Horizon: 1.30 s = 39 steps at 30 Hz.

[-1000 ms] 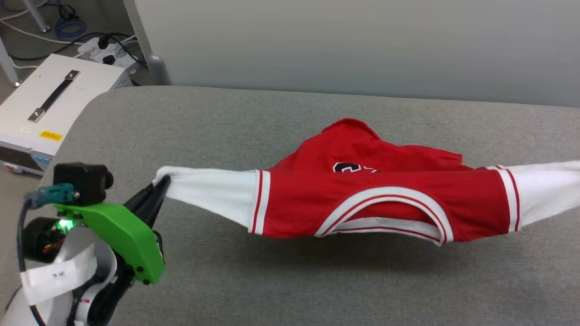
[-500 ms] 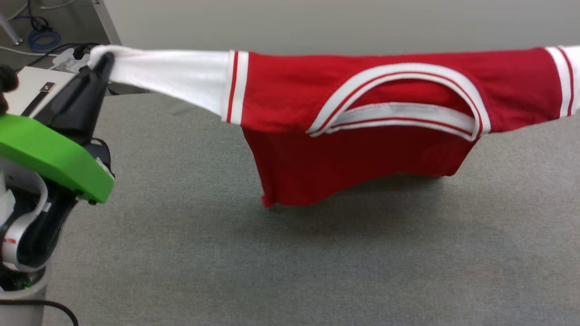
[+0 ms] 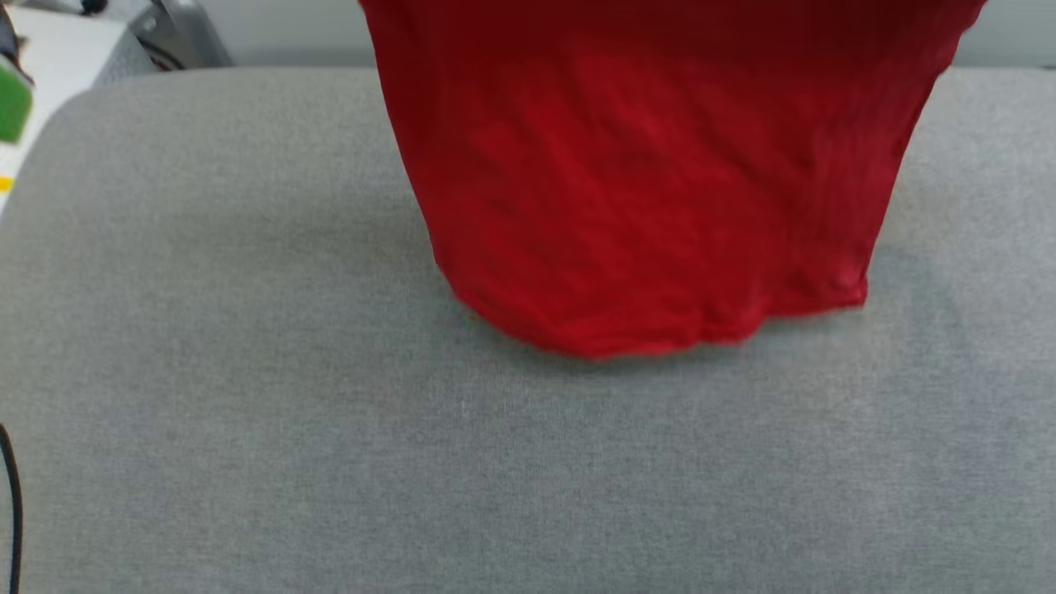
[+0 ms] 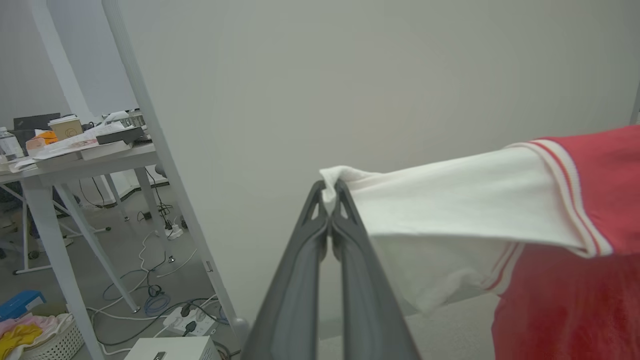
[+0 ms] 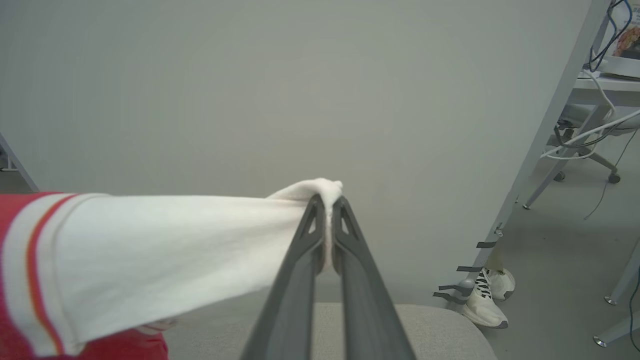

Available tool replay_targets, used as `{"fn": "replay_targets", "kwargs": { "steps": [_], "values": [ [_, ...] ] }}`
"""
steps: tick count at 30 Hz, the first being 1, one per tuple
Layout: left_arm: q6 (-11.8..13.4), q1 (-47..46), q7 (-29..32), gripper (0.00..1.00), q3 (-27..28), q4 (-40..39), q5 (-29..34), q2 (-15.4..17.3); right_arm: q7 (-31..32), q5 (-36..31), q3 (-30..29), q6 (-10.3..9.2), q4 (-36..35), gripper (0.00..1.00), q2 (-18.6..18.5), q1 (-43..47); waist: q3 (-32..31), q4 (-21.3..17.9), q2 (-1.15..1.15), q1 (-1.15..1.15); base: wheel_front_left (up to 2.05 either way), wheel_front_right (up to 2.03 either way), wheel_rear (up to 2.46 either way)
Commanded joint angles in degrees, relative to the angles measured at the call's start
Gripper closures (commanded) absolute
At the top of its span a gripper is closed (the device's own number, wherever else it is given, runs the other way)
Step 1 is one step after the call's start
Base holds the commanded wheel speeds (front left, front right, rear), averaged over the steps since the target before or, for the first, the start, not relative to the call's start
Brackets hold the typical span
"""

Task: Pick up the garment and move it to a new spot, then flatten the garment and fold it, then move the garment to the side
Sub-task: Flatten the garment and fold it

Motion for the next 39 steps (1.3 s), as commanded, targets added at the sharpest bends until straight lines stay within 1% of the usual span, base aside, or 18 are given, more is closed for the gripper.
{"fn": "replay_targets", "kwargs": {
  "steps": [1, 6, 9, 13, 16, 21, 25, 29, 34, 39],
  "values": [
    [-0.5, -3.2, -0.1, 1.0, -0.2, 1.5, 0.4, 0.6, -1.2, -1.0, 0.5, -0.04, 1.3, 1.0, -0.9, -2.6, 7.2, 0.2, 0.0, -0.01, 0.0, 0.0, 0.0],
    [-2.4, -14.0, -1.2, 1.0, -2.6, 8.1, 1.9, 0.8, -5.3, -4.0, 3.4, -0.04, 7.3, 1.0, -1.6, -12.5, 13.6, 0.3, 0.0, -0.01, 0.0, 0.0, 0.0],
    [-3.0, -20.5, -2.7, 1.0, -3.8, 12.6, 2.8, 0.1, -8.0, -6.0, 4.8, -0.04, 11.3, 1.0, -1.7, -18.7, 16.9, 0.6, 0.0, -0.01, 0.0, 0.0, 0.0],
    [-3.5, -29.3, -6.3, 1.0, -5.6, 19.6, 5.6, -1.1, -12.4, -9.4, 6.1, -0.04, 17.5, 1.0, -0.9, -26.6, 20.4, 0.6, 0.0, -0.01, 0.0, 0.0, 0.0],
    [-3.7, -35.6, -10.1, 1.0, -6.5, 25.5, 7.3, -2.4, -16.3, -12.2, 5.9, -0.04, 21.8, 1.0, 0.4, -31.7, 22.5, 0.6, 0.0, -0.01, 0.0, 0.0, 0.0],
    [-4.3, -41.4, -16.5, 1.0, -7.8, 34.1, 9.2, -3.7, -22.1, -15.5, 5.3, -0.04, 27.3, 1.0, 2.5, -36.2, 24.7, 0.7, 0.0, -0.01, 0.0, 0.0, 0.0],
    [-4.9, -40.7, -20.9, 1.0, -9.0, 39.5, 9.1, -5.1, -25.7, -16.1, 6.0, -0.04, 31.2, 1.0, 4.0, -35.5, 25.0, 0.9, 0.0, -0.01, 0.0, 0.0, 0.0],
    [-5.4, -36.7, -23.9, 1.0, -10.7, 43.2, 8.4, -6.4, -27.9, -15.0, 7.0, -0.04, 33.8, 1.0, 5.0, -31.9, 24.1, 1.2, 0.0, -0.01, 0.0, 0.0, 0.0],
    [-5.7, -28.6, -26.8, 1.0, -12.4, 45.8, 6.9, -8.1, -29.1, -12.0, 8.1, -0.04, 35.8, 1.0, 6.0, -24.5, 20.9, 1.4, 0.0, -0.01, 0.0, 0.0, 0.0],
    [-5.8, -19.6, -28.4, 1.0, -13.5, 47.5, 4.9, -9.3, -28.3, -9.2, 10.0, -0.04, 37.2, 1.0, 5.4, -16.0, 16.6, 1.4, 0.0, -0.01, 0.0, 0.0, 0.0]
  ]
}}
